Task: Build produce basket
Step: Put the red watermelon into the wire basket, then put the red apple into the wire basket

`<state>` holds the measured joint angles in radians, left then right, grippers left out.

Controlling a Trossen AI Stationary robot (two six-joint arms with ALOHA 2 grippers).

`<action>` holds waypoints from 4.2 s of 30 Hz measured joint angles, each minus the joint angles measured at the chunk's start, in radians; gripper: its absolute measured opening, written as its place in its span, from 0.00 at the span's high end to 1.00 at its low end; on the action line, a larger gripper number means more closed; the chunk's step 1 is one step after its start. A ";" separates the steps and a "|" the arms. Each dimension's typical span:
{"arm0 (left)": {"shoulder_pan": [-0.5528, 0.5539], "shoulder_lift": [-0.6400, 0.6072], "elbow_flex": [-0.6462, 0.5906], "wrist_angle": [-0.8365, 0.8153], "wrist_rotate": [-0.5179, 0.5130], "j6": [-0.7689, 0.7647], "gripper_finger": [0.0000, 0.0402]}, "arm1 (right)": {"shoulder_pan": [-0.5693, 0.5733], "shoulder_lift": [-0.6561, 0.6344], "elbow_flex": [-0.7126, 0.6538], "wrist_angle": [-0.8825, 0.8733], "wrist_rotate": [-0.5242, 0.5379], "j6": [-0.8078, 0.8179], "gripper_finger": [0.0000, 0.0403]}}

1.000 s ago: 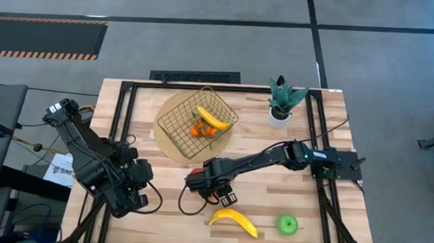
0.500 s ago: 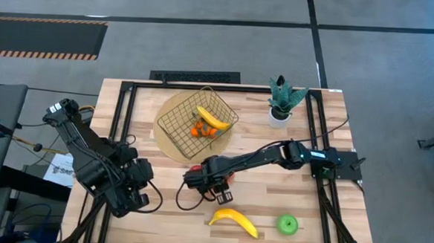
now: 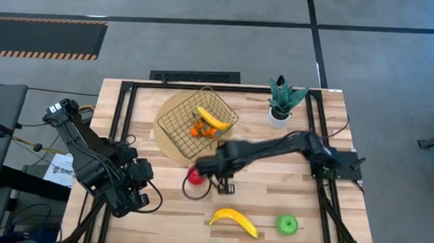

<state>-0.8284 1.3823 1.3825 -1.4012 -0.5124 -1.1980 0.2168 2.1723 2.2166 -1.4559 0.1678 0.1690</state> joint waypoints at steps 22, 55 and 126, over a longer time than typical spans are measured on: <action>0.000 0.000 0.000 0.004 -0.025 0.011 1.00 | -0.412 -0.076 0.002 0.577 -0.148 -0.038 0.88; 0.000 0.000 0.000 0.008 -0.030 0.024 1.00 | -0.367 0.269 0.002 0.481 -0.187 0.013 0.88; 0.294 0.012 -0.582 0.869 0.167 0.593 1.00 | 0.285 0.234 0.117 -0.091 0.605 1.481 0.99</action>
<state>-0.5347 1.3941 0.8001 -0.5318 -0.3453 -0.6045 0.5016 2.4065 2.3333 -1.5468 0.7727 1.6501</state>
